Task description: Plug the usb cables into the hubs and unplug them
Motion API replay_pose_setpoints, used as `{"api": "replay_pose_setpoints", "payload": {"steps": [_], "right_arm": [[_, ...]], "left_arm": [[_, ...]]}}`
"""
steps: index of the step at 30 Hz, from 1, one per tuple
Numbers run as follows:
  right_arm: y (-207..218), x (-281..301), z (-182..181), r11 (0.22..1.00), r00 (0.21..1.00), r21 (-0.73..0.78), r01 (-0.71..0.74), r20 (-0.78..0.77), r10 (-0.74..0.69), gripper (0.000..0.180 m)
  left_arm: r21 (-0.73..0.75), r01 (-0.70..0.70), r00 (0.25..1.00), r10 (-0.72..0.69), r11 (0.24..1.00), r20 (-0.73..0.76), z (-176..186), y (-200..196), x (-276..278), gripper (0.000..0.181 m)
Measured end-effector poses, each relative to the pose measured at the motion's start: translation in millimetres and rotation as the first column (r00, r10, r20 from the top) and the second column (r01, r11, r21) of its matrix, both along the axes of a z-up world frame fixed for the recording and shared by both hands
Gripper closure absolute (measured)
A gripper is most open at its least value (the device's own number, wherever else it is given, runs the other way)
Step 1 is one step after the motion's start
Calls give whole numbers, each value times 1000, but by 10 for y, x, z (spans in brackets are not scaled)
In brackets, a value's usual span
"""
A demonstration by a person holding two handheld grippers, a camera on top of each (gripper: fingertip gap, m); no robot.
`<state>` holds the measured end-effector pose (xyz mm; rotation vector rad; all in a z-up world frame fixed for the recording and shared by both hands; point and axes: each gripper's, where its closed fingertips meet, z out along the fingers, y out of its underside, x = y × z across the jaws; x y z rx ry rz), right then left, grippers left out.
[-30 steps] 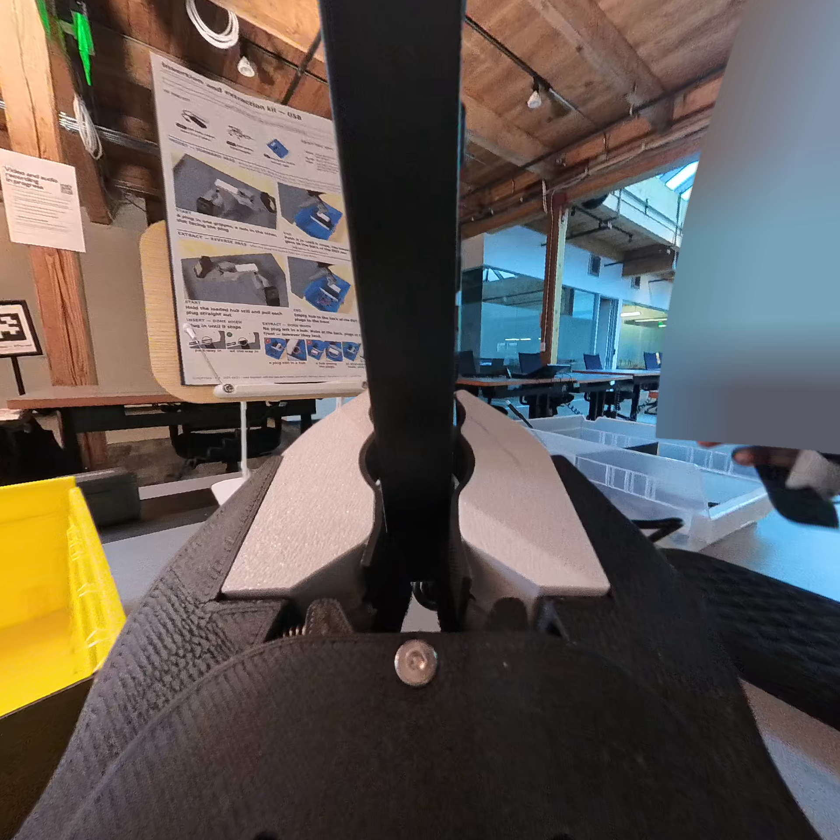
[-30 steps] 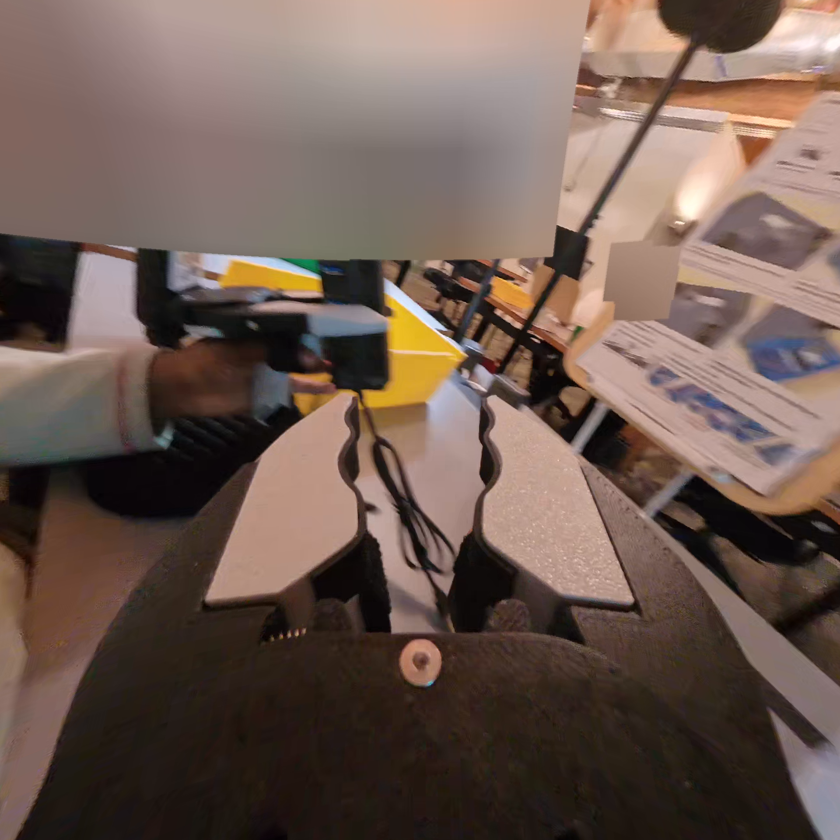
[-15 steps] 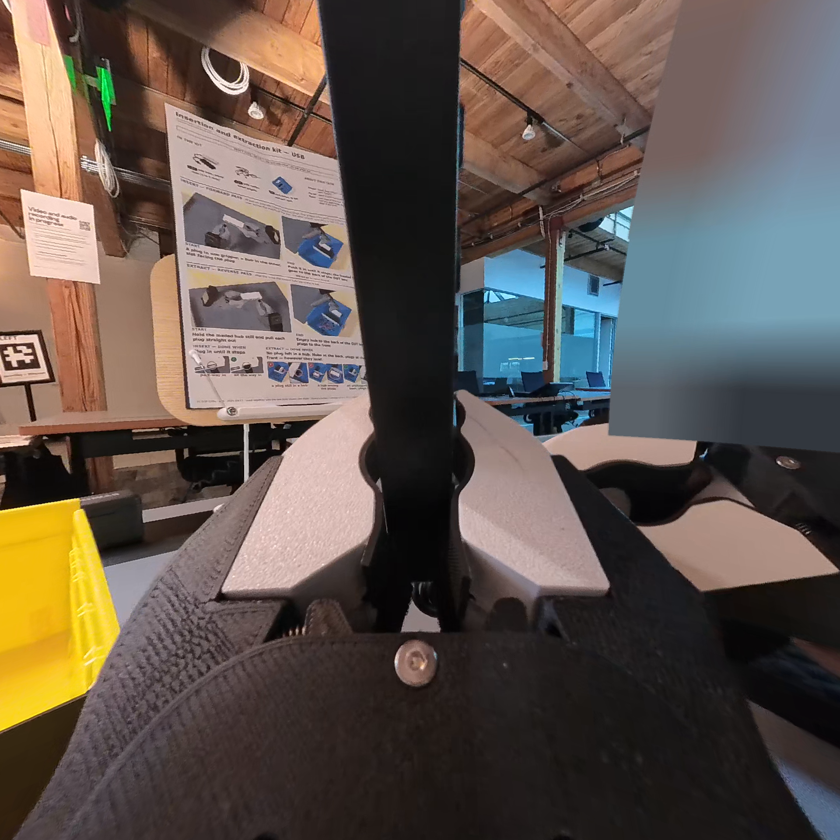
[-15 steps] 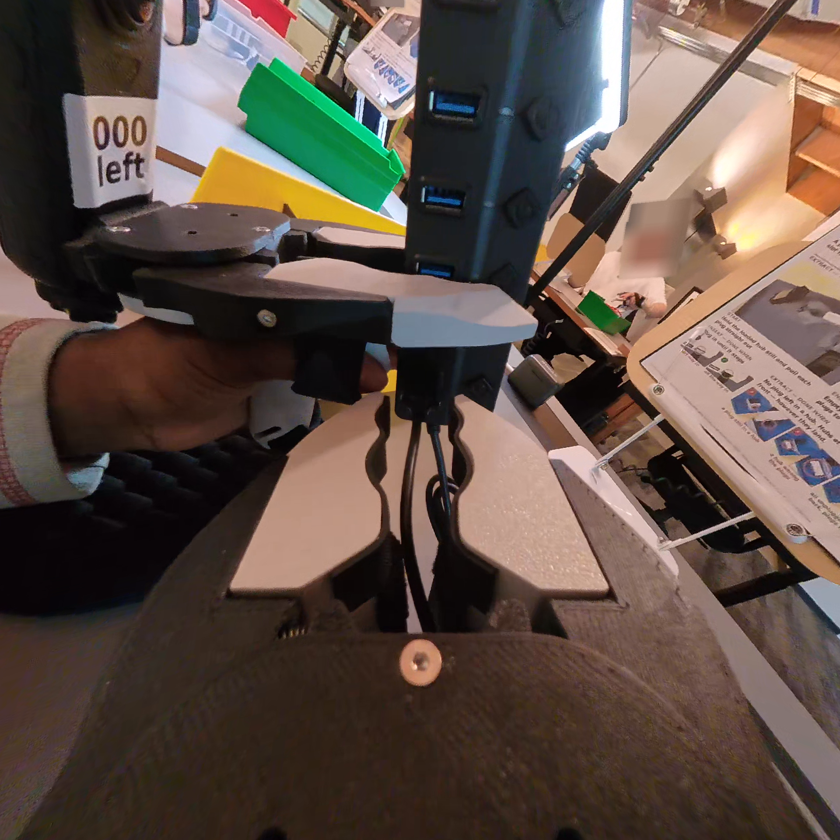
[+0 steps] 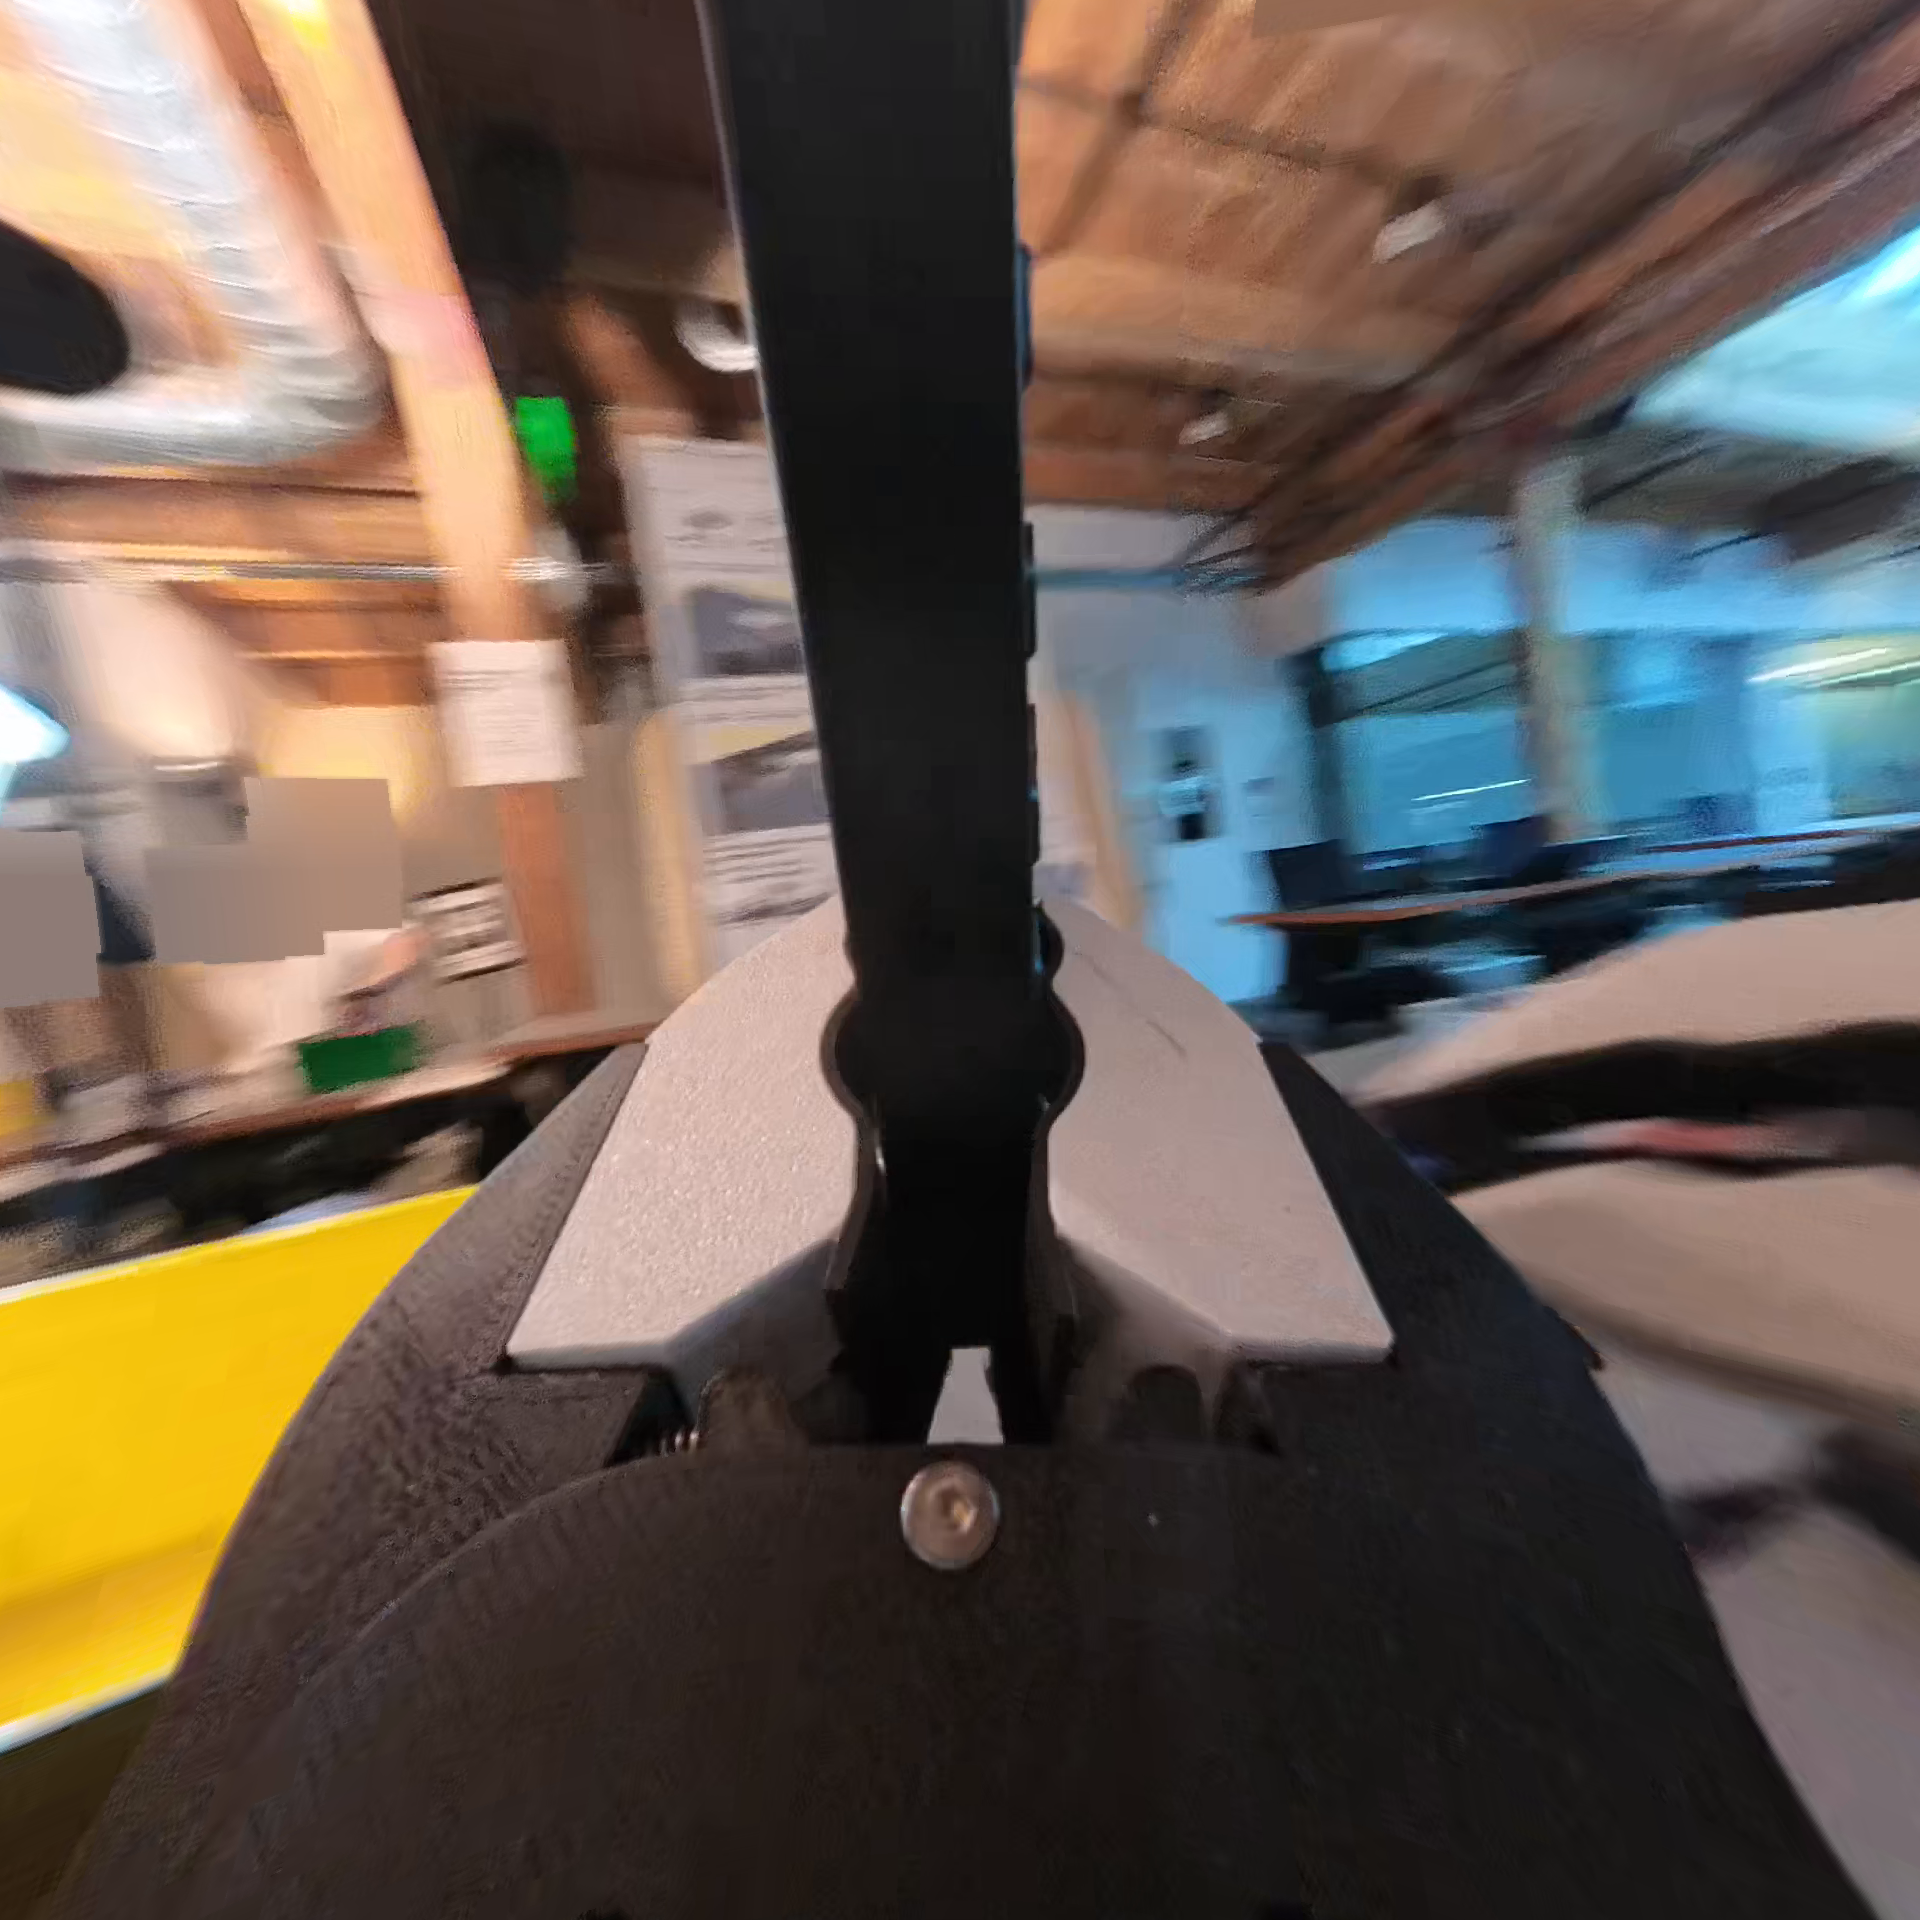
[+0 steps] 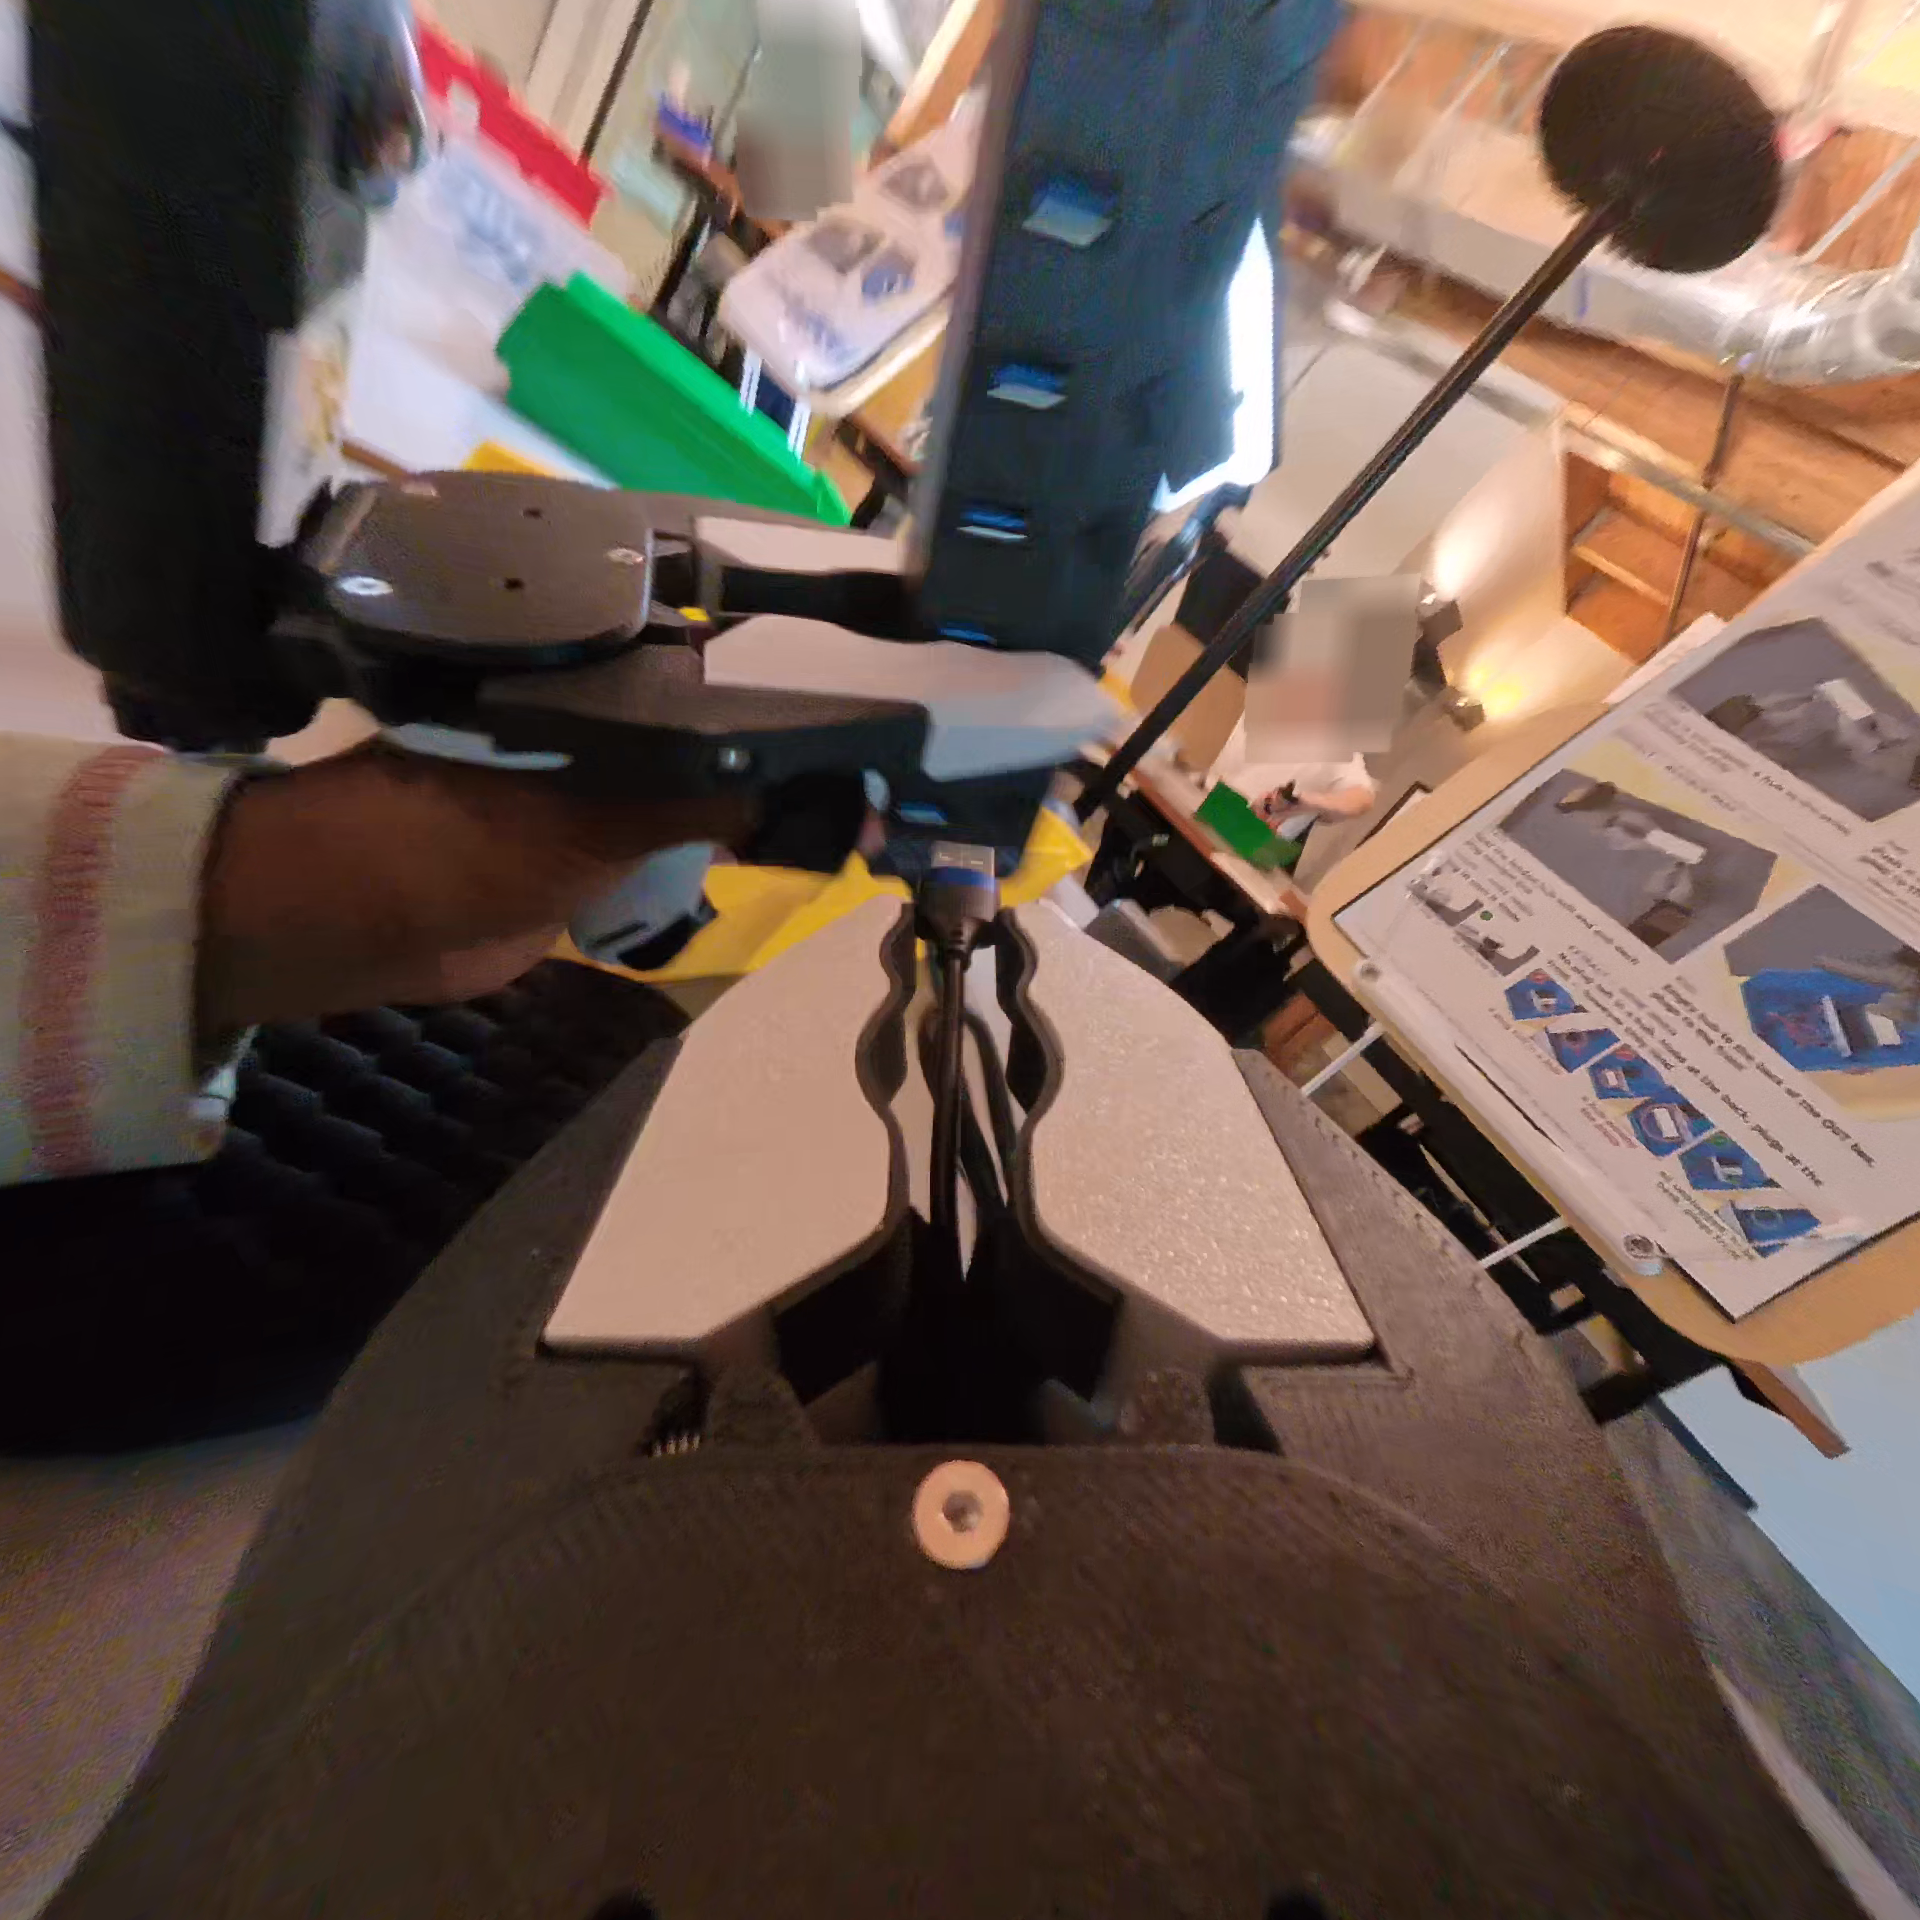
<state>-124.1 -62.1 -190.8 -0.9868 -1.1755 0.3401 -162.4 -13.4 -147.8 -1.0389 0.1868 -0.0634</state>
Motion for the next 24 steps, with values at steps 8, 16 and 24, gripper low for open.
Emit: {"api": "replay_pose_setpoints", "payload": {"steps": [8, 16, 24], "right_arm": [[134, 748, 253, 995, 984, -91, 29, -172, -45, 164], [206, 1567, 921, 995, 903, -101, -10, -428, -34, 165], [458, 2585, 1451, 986, 819, -61, 154, -551, -162, 164]], "left_arm": [[95, 258, 963, -263, 962, 52, 139, -183, 63, 154], [80, 314, 949, -314, 946, -23, 97, -206, 286, 154], [46, 287, 958, -288, 957, 8, 57, -149, 223, 154]]}}
